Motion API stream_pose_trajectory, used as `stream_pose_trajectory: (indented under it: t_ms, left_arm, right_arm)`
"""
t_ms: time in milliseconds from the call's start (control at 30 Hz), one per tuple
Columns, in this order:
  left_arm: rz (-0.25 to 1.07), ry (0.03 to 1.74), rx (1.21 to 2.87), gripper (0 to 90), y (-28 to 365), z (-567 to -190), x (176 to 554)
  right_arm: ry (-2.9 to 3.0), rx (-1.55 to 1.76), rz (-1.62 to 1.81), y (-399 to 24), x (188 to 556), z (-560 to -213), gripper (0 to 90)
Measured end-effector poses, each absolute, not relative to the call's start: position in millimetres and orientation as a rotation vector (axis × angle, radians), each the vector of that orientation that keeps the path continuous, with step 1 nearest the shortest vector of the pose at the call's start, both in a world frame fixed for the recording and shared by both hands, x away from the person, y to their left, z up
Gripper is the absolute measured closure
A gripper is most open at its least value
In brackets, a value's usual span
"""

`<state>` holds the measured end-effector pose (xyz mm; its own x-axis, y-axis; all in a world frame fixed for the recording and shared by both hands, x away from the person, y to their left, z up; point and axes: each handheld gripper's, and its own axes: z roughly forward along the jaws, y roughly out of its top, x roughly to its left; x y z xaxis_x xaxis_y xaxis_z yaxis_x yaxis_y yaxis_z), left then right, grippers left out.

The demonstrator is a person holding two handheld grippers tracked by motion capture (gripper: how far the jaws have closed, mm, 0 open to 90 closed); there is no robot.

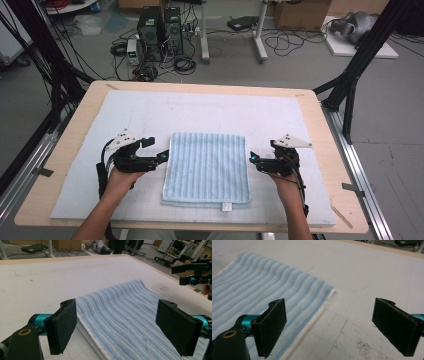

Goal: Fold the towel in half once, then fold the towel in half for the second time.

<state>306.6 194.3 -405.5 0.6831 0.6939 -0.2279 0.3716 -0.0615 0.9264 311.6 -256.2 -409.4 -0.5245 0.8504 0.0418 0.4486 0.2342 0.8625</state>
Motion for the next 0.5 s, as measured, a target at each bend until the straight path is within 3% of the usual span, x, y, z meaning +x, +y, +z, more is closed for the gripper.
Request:
stream_pose_trajectory:
  t_ms: [500]
  left_arm:
    - [0.355,0.868,1.711,18.3,197.0,-399.3,316.5]
  right_arm:
    - [2.114,1.140,1.237,-257.6,307.2,-403.0,11.5]
